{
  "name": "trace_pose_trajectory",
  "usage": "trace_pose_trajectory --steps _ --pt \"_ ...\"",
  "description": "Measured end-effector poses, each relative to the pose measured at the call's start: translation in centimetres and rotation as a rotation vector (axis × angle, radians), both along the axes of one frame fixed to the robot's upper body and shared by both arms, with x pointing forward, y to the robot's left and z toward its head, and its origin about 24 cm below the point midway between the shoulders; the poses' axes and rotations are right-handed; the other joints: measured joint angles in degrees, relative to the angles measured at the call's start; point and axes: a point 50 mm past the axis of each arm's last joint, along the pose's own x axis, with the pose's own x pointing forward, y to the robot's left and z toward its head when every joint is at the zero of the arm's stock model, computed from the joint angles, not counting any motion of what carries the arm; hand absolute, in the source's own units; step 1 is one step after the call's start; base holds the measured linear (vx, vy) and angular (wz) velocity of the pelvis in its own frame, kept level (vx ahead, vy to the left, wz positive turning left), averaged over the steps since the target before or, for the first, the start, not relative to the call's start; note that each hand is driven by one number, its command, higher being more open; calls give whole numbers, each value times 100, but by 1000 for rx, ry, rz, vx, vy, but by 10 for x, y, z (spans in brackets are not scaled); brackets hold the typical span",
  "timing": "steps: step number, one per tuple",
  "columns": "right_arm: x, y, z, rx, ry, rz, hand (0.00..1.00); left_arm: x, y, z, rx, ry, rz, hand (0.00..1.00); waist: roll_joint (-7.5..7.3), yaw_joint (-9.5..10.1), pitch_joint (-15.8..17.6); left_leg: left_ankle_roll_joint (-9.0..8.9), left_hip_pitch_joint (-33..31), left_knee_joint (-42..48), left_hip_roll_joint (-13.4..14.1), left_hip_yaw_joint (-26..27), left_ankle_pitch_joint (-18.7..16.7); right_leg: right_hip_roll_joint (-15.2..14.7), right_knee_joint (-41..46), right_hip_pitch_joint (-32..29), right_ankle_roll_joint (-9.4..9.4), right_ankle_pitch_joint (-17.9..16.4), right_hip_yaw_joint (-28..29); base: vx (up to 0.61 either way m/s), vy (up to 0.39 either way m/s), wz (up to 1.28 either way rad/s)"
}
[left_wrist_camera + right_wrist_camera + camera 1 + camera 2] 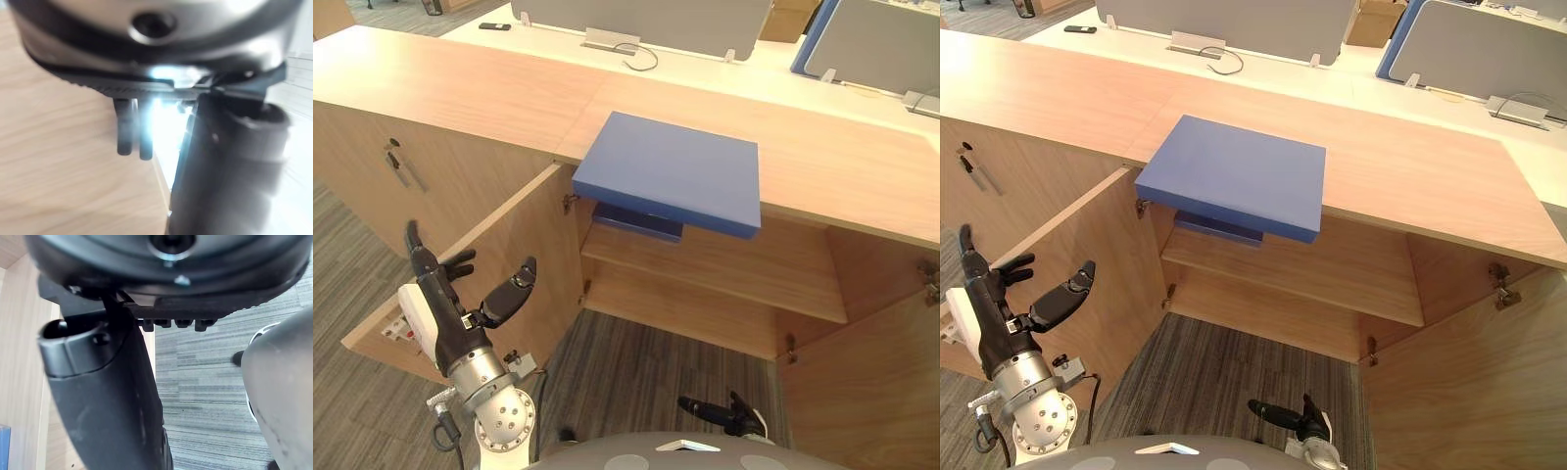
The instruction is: Walk over to the cabinet, pick up the folder, carry it to the office cabinet, place the folder inside the office cabinet, then close the office cabinet door
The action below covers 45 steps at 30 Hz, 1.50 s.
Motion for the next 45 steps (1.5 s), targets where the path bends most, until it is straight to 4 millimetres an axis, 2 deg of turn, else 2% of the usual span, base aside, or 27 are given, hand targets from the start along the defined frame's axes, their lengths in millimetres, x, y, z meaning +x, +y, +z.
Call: trace_pose_trajectory --steps 6,12,19,31,35,45 --pt "0 -9 1 -24 3 7 100 6 2 20 72 -109 22 100 112 1 -41 28 -57 2 -4 85 59 0 -5 -114 1 81 108 -15 5 -6" --pt "5 -9 0 -28 6 33 100 12 -3 25 85 -142 -10 100 167 -125 -49 -33 -68 2 6 174 42 31 -133 -120 -19 85 316 -19 -9 -9" --pt "7 -11 0 -34 5 35 100 20 -11 19 191 -76 -86 100 214 -140 -32 -102 -57 2 33 292 99 108 -181 -161 -111 20 465 -6 -20 -8" --pt "5 -13 -1 -40 16 16 100 54 -33 7 307 -8 -266 100 255 -169 -146 -110 45 5 23 496 112 115 -182 -186 -111 21 631 3 0 -7" --pt "7 -13 0 -39 10 19 100 64 -34 -2 398 47 -319 100 266 -287 -170 -108 66 2 19 530 113 114 -183 -191 -114 25 657 -18 -3 -6" --pt "7 -13 0 -41 13 25 100 82 -36 -9 551 109 -387 100 267 -321 -195 -116 142 -3 -1 688 82 118 -391 -155 -133 90 769 -14 -1 -7"
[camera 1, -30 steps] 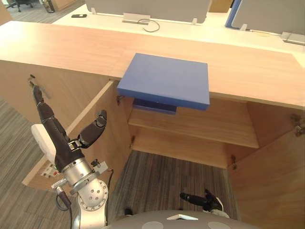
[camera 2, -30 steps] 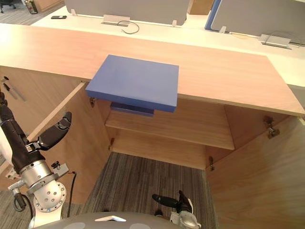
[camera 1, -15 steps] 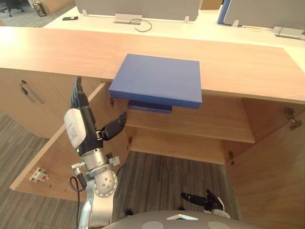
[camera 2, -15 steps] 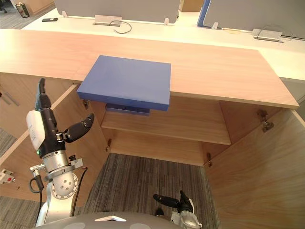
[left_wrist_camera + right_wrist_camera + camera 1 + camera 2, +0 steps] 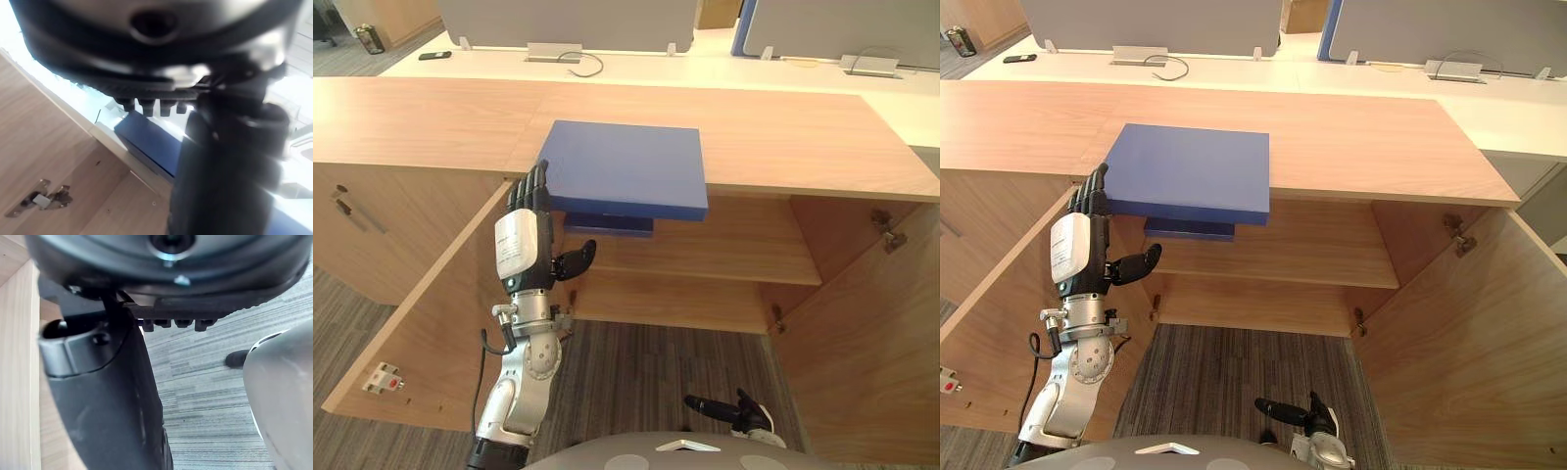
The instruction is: Walk over to the cabinet, pick up the folder, carry it to the office cabinet, place the folder inside the office cabinet, then close the office cabinet door
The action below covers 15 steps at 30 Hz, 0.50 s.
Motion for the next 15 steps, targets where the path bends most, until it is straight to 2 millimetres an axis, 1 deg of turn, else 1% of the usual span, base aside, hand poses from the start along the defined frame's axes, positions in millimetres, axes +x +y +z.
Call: trace_pose_trajectory --steps 5,9,13,15 --pt "1 0 0 -14 -1 30 100 6 -2 -1 77 7 -31 100 3 -9 -24 -9 4 2 -17 29 -34 -3 -117 45 17 66 6 5 0 -1" --pt "3 0 1 -14 -6 32 100 10 -3 2 105 3 -56 100 2 -121 -45 -13 9 8 -25 70 -54 -8 -122 55 12 69 39 12 0 -4" --pt "3 0 1 -14 -7 31 100 20 -5 6 148 -10 -86 100 1 -134 -47 -8 53 13 -35 154 -66 -10 -125 53 -23 94 128 -13 -2 -11" --pt "4 0 1 -14 -8 31 100 21 -6 7 162 -17 -99 100 1 -144 -47 5 95 2 -41 205 -82 -13 -126 50 -31 99 168 -51 -1 -12"
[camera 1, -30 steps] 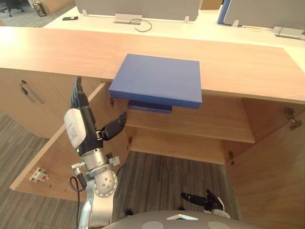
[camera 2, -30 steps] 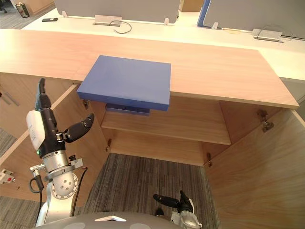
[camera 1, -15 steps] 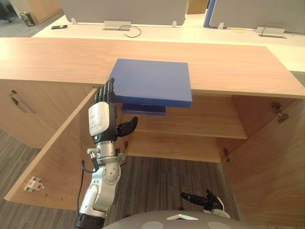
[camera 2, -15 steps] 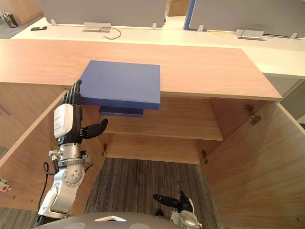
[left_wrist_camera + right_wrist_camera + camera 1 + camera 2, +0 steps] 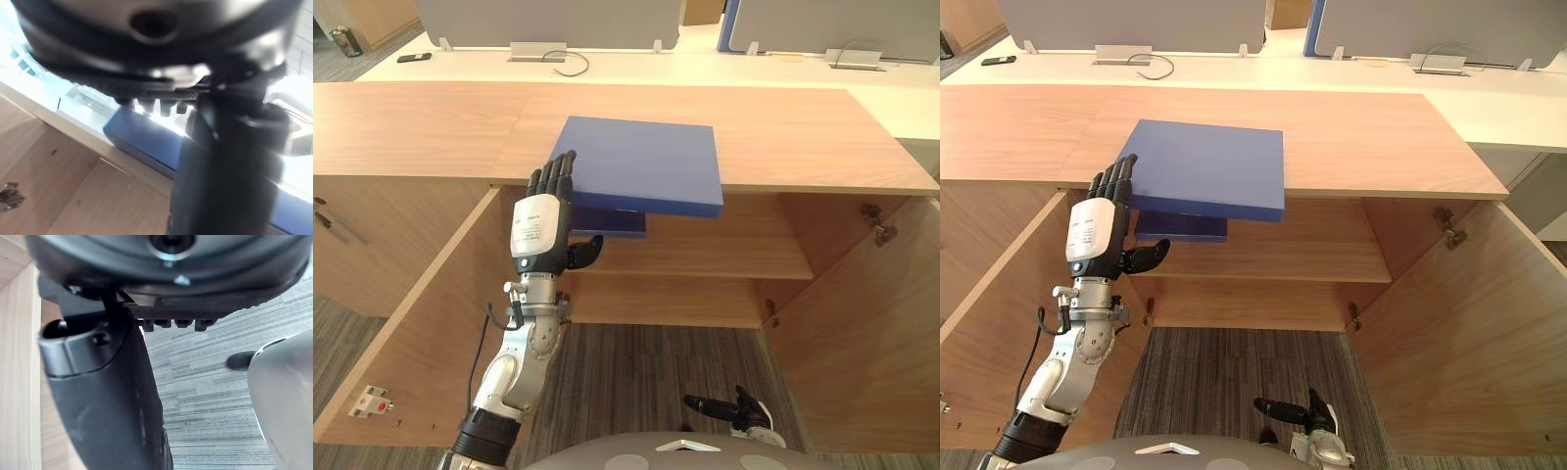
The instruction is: Walk over to the cabinet, pick up the folder, carry it to the office cabinet, place the folder inside the office cabinet, then close the office cabinet door
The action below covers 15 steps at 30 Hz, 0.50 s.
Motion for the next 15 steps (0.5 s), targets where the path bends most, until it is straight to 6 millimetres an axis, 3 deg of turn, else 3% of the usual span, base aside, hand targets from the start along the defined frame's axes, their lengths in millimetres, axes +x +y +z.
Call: trace_pose_trajectory --steps 15 --pt "-1 -4 0 -2 0 -26 100 11 -6 5 105 -14 -60 100 -18 -146 -16 -1 13 5 -15 35 -33 -15 -5 -21 19 12 15 -16 -3 -1"
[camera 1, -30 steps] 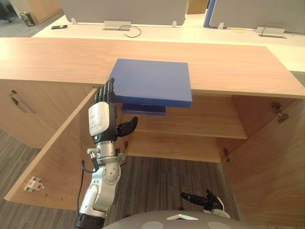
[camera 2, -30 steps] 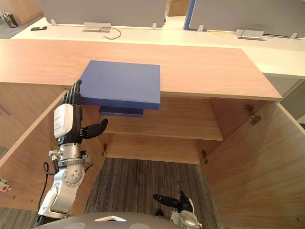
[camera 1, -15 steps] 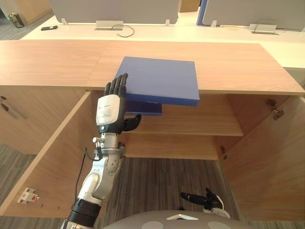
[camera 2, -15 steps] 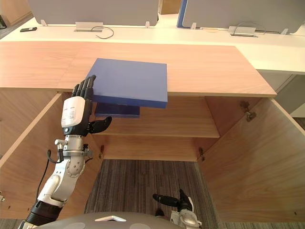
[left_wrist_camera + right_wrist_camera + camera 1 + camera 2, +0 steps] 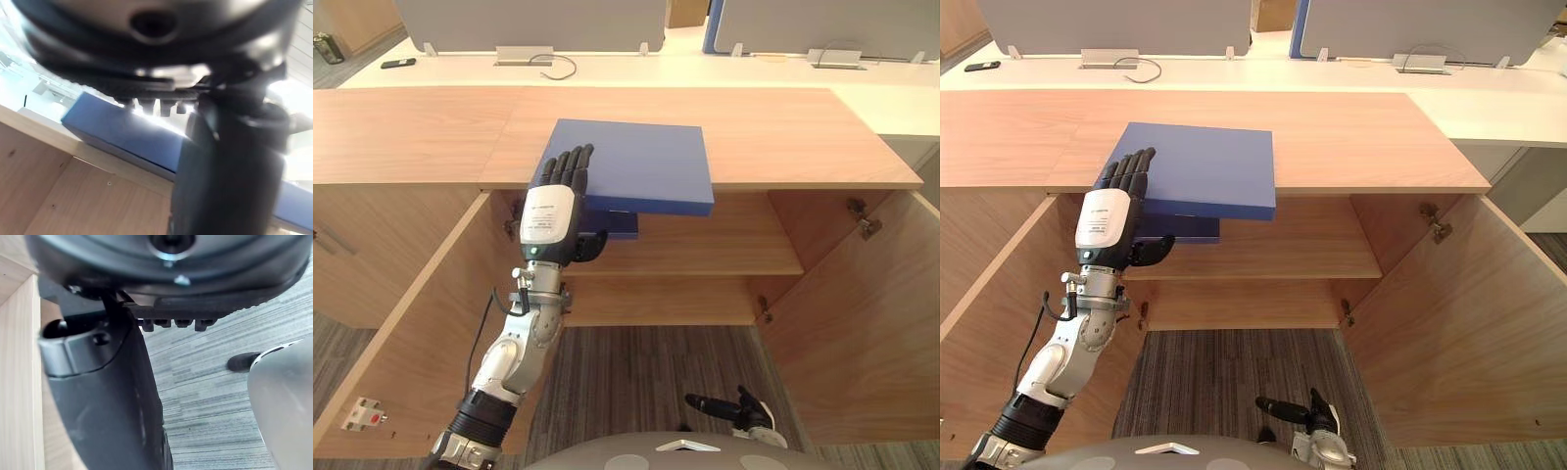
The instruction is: Walk over to the cabinet, pick up the folder, carry it to the office cabinet, place the folder inside the office cabinet, then close the office cabinet door
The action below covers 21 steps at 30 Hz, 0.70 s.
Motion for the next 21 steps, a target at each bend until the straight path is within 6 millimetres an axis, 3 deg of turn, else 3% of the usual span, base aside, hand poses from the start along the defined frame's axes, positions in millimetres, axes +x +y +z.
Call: trace_pose_trajectory --steps 21 --pt "-6 -6 -2 -9 30 -13 100 6 -7 3 61 -7 -62 100 -20 -10 -14 0 22 8 -4 7 -2 -5 0 8 0 2 -3 -12 -5 0"
